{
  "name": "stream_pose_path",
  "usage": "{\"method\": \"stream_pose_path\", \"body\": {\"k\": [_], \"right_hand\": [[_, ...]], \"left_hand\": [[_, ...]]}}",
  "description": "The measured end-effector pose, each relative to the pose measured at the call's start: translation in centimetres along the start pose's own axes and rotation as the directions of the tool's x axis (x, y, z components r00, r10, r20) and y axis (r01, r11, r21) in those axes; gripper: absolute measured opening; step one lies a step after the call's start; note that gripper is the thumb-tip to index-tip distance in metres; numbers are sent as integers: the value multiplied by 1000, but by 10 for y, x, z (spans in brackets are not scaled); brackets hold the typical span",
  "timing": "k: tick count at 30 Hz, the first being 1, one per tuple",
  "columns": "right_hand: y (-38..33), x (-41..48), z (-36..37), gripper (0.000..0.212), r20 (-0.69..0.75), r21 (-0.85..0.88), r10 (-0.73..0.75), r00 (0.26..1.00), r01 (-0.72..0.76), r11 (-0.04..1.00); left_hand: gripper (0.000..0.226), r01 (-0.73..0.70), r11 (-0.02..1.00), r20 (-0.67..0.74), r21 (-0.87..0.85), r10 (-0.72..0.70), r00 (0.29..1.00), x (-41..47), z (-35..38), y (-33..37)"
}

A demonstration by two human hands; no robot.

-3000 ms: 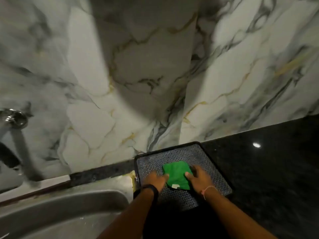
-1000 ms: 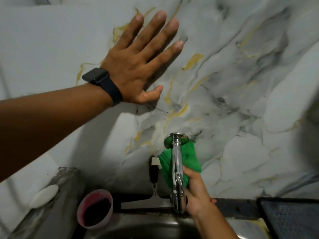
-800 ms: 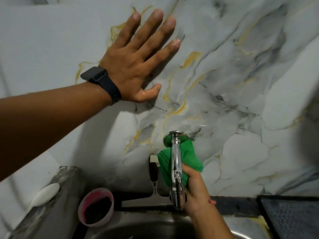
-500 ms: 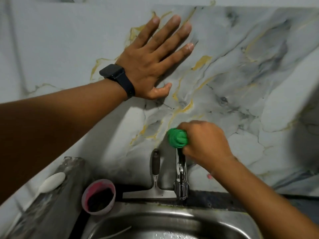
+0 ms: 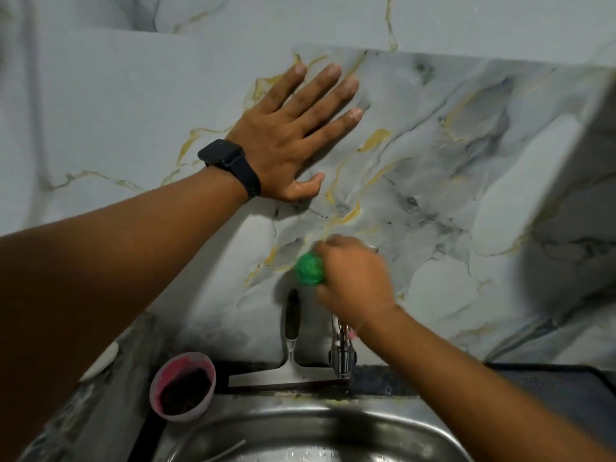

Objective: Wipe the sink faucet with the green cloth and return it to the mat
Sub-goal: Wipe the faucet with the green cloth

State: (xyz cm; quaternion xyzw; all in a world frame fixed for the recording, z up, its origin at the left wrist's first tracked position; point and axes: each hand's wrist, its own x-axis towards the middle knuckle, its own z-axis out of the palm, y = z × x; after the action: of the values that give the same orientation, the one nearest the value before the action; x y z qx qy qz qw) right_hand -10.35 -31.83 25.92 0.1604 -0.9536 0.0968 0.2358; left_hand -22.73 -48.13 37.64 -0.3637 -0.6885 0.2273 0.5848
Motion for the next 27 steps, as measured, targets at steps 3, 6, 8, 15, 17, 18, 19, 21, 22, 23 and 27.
{"method": "stream_pose_path", "body": {"k": [3, 6, 8, 15, 17, 18, 19, 21, 22, 23, 27], "right_hand": [[21, -40, 13, 31, -3, 638, 615, 788, -473, 608], [22, -56, 34, 17, 418, 872, 642, 643, -481, -87], [31, -61, 28, 27, 601, 791, 381, 703, -452, -413], [46, -36, 29, 56, 764, 439, -62, 642, -589, -678], [41, -31, 36, 52, 774, 414, -70, 629, -586, -697], [41, -31, 40, 55, 770, 412, -69, 634, -577, -705], [42, -32, 42, 56, 765, 420, -61, 641, -569, -707], [41, -36, 44, 48, 757, 468, -34, 652, -578, -669], [40, -39, 41, 42, 756, 518, 11, 655, -587, -622], [37, -42, 36, 38, 750, 595, 86, 656, -612, -520], [7, -62, 14, 36, 429, 648, 518, 740, -652, 394]], "left_hand": [[85, 3, 1000, -3, -3, -3, 1000, -1, -2, 0], [84, -8, 1000, 1, -5, 8, 1000, 1, -2, 1], [84, -9, 1000, 0, -1, 9, 1000, 1, -3, 1], [85, -7, 1000, 3, 1, 7, 1000, 0, -3, 1], [84, -7, 1000, -1, 11, 7, 1000, 0, -3, 0], [84, -4, 1000, -5, 15, 4, 1000, 0, -3, 0], [83, -5, 1000, -12, 18, 6, 1000, 0, -3, 1], [83, -11, 1000, -10, 22, 11, 1000, 1, -3, 1], [83, -12, 1000, -4, 18, 13, 1000, 1, -4, 2], [82, -13, 1000, 0, 19, 13, 1000, 1, -3, 2], [84, -1, 1000, 6, 29, 0, 1000, 1, -4, 2]]}}
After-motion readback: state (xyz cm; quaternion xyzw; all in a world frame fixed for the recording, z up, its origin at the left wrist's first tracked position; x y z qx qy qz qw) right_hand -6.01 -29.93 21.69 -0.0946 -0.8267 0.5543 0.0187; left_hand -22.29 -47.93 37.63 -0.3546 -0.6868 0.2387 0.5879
